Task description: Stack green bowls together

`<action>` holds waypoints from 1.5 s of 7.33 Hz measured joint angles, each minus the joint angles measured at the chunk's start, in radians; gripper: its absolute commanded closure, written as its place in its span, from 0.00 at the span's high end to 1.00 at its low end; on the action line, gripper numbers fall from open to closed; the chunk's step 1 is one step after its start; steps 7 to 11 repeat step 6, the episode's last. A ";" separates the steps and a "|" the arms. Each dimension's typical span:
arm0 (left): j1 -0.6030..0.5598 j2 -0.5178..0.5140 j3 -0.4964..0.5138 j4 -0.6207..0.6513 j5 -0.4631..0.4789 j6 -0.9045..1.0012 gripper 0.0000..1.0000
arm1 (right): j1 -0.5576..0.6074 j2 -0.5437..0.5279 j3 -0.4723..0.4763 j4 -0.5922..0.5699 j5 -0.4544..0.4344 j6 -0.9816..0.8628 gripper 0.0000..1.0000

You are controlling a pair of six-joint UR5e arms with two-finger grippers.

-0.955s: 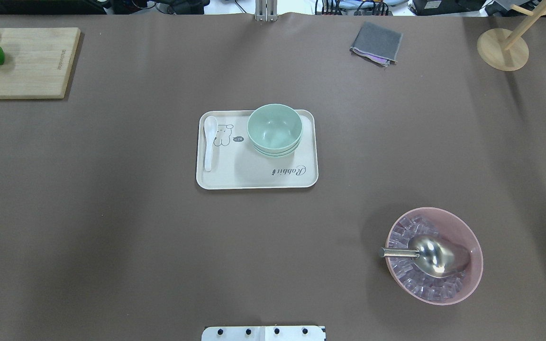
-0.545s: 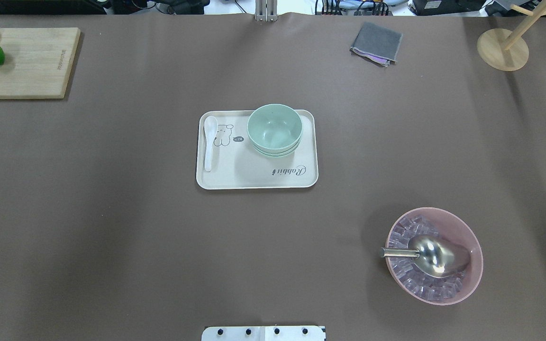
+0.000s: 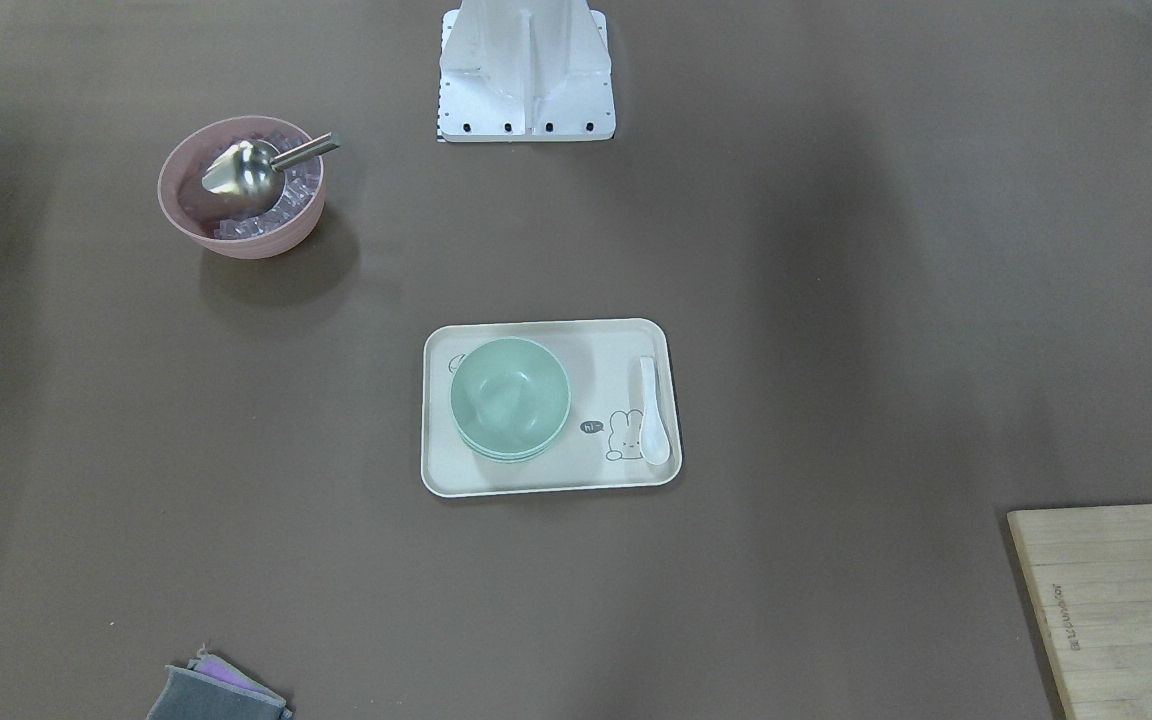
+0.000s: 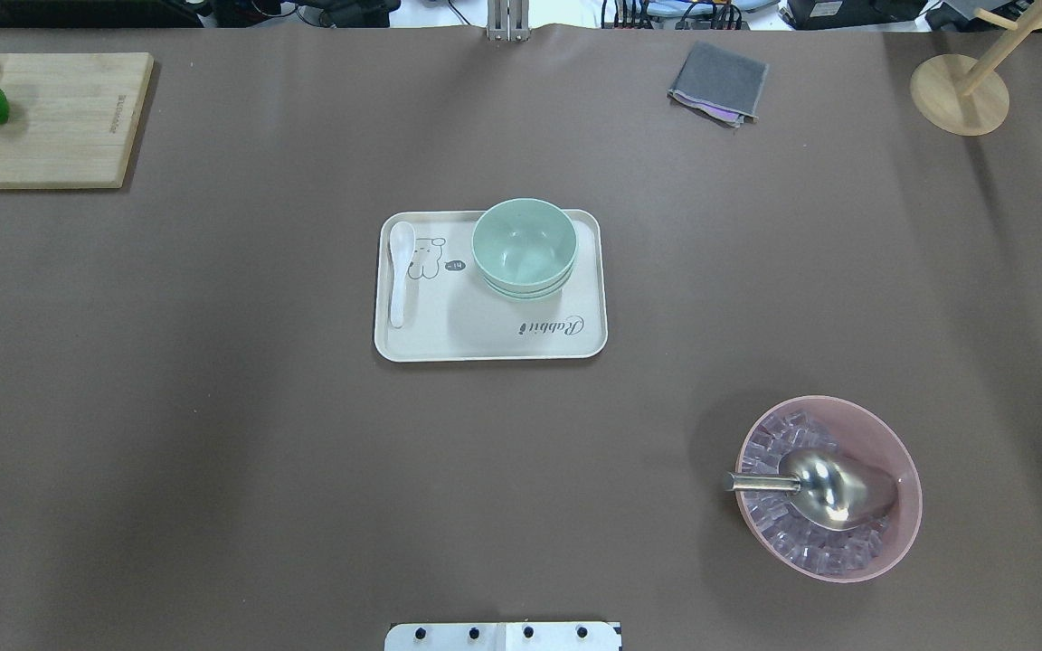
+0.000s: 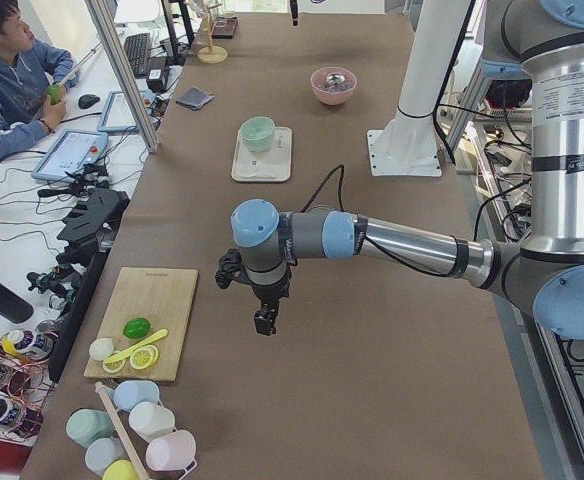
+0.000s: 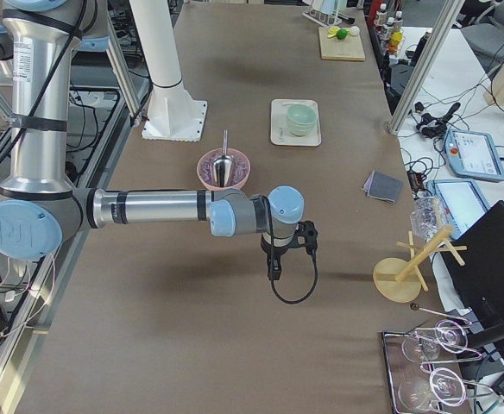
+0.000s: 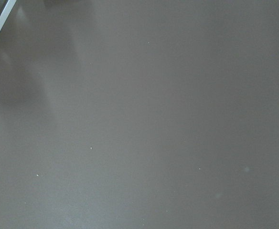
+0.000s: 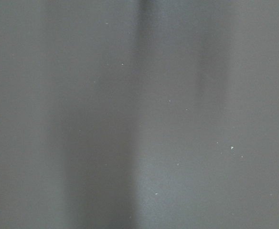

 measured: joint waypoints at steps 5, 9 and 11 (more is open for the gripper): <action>-0.009 0.001 0.015 0.006 -0.055 0.000 0.99 | 0.034 -0.017 -0.010 -0.001 0.012 -0.038 1.00; -0.014 0.001 0.021 0.007 -0.074 0.000 0.99 | 0.035 -0.016 -0.010 -0.001 0.014 -0.037 1.00; -0.014 0.001 0.021 0.007 -0.074 0.000 0.99 | 0.035 -0.016 -0.010 -0.001 0.014 -0.037 1.00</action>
